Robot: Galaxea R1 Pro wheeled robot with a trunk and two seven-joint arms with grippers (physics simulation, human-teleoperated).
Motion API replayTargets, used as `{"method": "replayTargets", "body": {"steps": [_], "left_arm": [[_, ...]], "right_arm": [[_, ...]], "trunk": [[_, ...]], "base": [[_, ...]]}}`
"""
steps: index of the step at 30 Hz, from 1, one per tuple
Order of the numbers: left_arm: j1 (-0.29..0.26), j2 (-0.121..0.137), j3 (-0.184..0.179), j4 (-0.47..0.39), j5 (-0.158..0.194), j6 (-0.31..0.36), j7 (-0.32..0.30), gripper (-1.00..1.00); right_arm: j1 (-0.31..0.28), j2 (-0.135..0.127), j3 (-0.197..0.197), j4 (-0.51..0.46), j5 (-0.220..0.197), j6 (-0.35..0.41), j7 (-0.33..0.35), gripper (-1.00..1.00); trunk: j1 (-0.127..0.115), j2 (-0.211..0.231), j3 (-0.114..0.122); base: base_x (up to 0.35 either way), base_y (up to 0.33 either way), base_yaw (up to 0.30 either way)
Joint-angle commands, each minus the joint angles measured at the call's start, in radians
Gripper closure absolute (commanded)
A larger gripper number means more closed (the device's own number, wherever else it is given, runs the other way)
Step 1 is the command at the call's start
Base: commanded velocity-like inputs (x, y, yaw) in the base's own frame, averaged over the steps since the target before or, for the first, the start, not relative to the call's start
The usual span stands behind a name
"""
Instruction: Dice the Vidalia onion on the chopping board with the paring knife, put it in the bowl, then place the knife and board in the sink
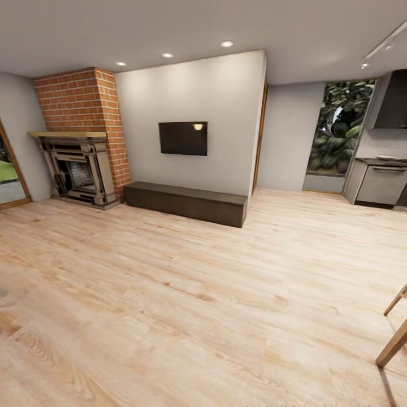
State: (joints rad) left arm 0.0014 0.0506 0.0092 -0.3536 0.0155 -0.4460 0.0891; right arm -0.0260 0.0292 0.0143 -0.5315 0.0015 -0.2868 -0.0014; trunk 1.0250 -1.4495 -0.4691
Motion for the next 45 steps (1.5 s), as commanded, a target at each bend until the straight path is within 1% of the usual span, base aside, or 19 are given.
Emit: {"method": "replayTargets", "body": {"steps": [1,29,35,45], "left_arm": [[0.0,0.0,0.0,-0.001,0.001,-0.002,0.001,-1.0],[0.0,0.0,0.0,0.001,0.001,-0.002,0.001,-1.0],[0.0,0.0,0.0,0.001,0.001,-0.001,0.001,-1.0],[0.0,0.0,0.0,0.001,0.001,0.0,0.001,-1.0]], "right_arm": [[-0.001,0.0,0.001,0.001,0.0,-0.003,0.0,-1.0],[0.0,0.0,0.001,0.002,0.0,-0.003,0.0,-1.0],[-0.001,0.001,0.001,0.001,0.0,-0.003,0.0,-1.0],[-0.001,0.001,0.001,0.001,0.0,-0.003,0.0,-1.0]], "trunk": [[0.0,0.0,-0.001],[0.0,0.0,-0.001],[0.0,0.0,-0.001],[0.0,0.0,-0.001]], "base": [[0.0,0.0,-0.244],[0.0,0.0,-0.242],[0.04,0.0,-0.043],[0.308,0.0,-0.002]]}}
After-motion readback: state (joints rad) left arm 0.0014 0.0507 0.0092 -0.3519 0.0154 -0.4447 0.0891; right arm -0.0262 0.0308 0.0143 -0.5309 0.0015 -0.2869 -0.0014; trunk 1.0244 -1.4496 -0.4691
